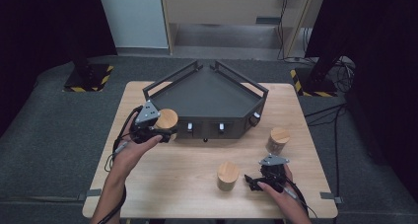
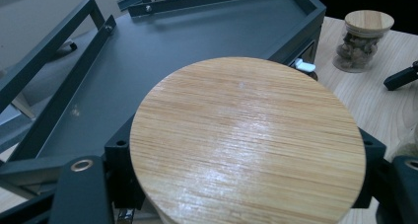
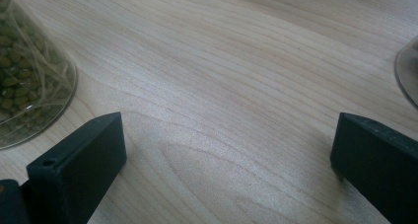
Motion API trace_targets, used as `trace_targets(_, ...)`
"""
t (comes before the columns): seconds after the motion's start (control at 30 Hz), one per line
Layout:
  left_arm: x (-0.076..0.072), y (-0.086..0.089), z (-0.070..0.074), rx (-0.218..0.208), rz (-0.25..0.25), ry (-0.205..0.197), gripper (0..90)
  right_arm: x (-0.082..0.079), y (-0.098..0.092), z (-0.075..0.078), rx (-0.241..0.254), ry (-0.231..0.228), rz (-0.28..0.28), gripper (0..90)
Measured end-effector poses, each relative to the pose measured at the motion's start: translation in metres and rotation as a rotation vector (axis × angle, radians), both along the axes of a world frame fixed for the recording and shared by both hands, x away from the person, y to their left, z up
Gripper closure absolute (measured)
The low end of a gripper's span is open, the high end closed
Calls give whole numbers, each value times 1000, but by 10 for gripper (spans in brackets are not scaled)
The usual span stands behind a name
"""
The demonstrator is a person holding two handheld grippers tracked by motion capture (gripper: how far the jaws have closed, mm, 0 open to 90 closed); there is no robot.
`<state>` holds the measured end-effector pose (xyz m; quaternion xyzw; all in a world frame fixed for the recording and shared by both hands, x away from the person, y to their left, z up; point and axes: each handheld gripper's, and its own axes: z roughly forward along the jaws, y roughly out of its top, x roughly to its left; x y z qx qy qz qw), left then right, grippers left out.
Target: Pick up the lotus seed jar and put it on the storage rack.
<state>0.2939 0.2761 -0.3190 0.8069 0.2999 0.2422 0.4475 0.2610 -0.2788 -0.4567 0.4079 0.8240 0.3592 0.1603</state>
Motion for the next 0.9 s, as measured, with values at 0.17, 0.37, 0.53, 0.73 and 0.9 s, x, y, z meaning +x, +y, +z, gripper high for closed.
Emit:
trace_targets(0.17,4,-4,6,-1,-14,-7,247,0,0,0,0,0,0,5)
trace_targets(0.37,8,-6,12,-8,-24,-10,247,0,0,0,0,0,0,5)
trace_targets(0.53,11,-8,17,-3,-35,-12,247,0,0,0,0,0,0,5)
trace_targets(0.73,16,-7,20,-31,-46,-6,247,1,-1,0,0,0,6,5)
trace_targets(0.9,21,-10,28,-7,-52,-5,247,1,-2,0,0,0,11,5)
